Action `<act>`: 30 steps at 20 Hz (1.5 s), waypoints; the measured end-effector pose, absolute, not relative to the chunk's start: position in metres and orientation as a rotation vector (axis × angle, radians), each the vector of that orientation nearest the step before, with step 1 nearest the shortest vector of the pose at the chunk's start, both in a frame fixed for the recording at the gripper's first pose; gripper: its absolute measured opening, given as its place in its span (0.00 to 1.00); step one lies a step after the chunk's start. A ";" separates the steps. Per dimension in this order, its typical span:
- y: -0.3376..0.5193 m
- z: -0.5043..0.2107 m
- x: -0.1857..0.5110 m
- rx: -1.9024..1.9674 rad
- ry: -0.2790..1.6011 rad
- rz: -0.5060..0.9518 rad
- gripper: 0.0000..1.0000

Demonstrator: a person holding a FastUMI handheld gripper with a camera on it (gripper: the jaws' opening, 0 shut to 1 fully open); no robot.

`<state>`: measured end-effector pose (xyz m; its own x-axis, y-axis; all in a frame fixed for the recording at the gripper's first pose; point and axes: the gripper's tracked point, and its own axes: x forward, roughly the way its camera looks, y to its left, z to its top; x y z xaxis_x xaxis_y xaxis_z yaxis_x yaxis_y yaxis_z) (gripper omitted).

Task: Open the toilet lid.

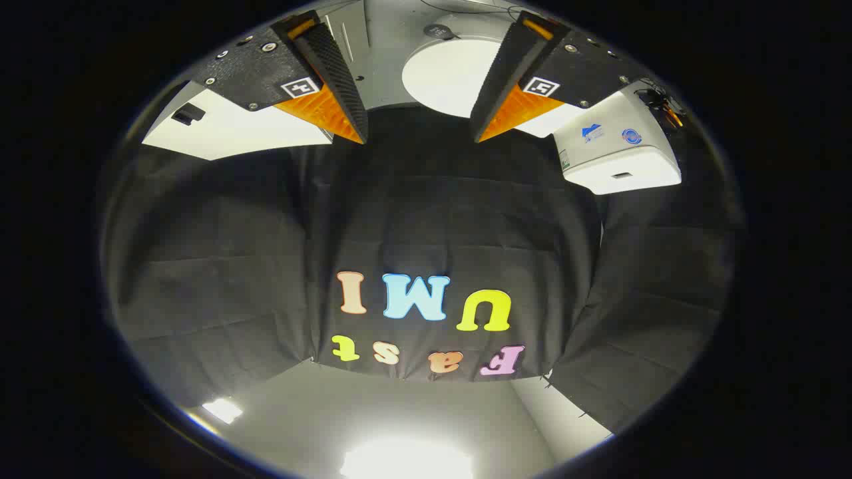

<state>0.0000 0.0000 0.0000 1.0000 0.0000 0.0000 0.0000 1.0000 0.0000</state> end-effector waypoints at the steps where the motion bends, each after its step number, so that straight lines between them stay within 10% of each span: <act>1: 0.000 0.000 0.001 0.000 0.002 0.000 0.95; 30: -0.002 -0.001 0.015 0.164 -0.023 -0.034 0.94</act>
<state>0.0150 -0.0025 -0.0011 0.9992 -0.0354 0.0204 0.0316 0.9860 0.1636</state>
